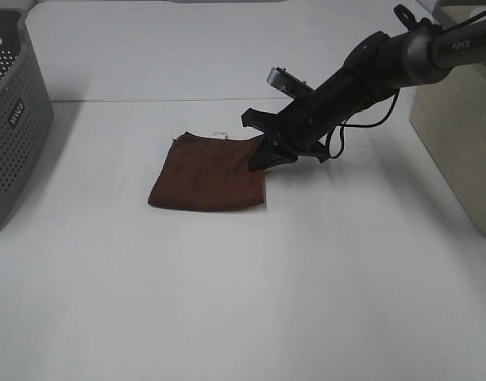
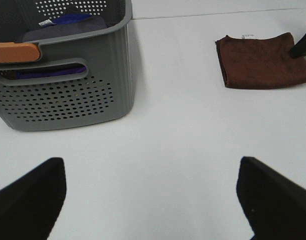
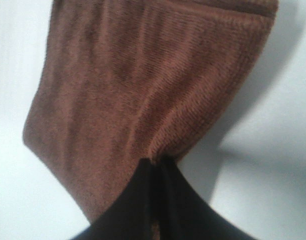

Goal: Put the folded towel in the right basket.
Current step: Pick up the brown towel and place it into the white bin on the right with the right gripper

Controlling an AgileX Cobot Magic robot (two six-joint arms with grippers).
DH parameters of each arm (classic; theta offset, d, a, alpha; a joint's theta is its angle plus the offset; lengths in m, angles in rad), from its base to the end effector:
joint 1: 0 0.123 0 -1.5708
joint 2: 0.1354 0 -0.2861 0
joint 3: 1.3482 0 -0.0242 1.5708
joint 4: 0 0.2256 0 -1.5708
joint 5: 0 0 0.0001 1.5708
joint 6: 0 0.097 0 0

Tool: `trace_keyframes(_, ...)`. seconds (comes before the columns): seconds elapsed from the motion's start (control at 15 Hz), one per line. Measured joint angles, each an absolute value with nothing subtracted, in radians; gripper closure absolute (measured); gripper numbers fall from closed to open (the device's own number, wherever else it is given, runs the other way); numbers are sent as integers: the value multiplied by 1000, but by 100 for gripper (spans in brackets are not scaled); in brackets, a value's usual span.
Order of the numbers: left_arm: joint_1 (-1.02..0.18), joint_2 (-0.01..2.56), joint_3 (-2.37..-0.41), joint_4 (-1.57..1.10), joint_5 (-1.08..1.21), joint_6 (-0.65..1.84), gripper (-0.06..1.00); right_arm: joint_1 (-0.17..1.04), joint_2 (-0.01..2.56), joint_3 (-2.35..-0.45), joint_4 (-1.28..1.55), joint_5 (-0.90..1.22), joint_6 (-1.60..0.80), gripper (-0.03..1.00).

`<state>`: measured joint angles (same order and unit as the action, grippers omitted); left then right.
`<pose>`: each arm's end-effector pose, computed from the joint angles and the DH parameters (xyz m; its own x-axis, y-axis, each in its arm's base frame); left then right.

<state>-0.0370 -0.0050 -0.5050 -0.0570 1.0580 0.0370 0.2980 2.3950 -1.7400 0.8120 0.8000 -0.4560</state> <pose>-0.0241 -0.0039 0.2640 -0.4430 0.0254 -0.8962 0.0854 0.9962 -0.0140 0.4332 0.1859 0.1095 -0.9489 -0.1336 -0.2859 -0.2749 0.7947 0.5412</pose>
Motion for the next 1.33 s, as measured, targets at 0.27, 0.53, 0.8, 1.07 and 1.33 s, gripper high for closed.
trace_keyframes(0.27, -37, -5, -505, -57, 1058, 37, 7, 298, 2344, -1836, 748, 951, -387, 97)
trace_keyframes(0.53, -37, -5, -505, -57, 1058, 37, 7, 298, 2213, -1841, 607, 974, -275, 97)
trace_keyframes(0.8, -37, -5, -505, -57, 1058, 37, 7, 298, 2057, -1841, 429, 1037, -218, 97)
trace_keyframes(1.07, -37, -5, -505, -57, 1058, 37, 7, 298, 1895, -1841, 198, 1095, -151, 97)
trace_keyframes(1.33, -37, -5, -505, -57, 1058, 37, 7, 297, 1768, -1841, -87, 1102, -74, 97)
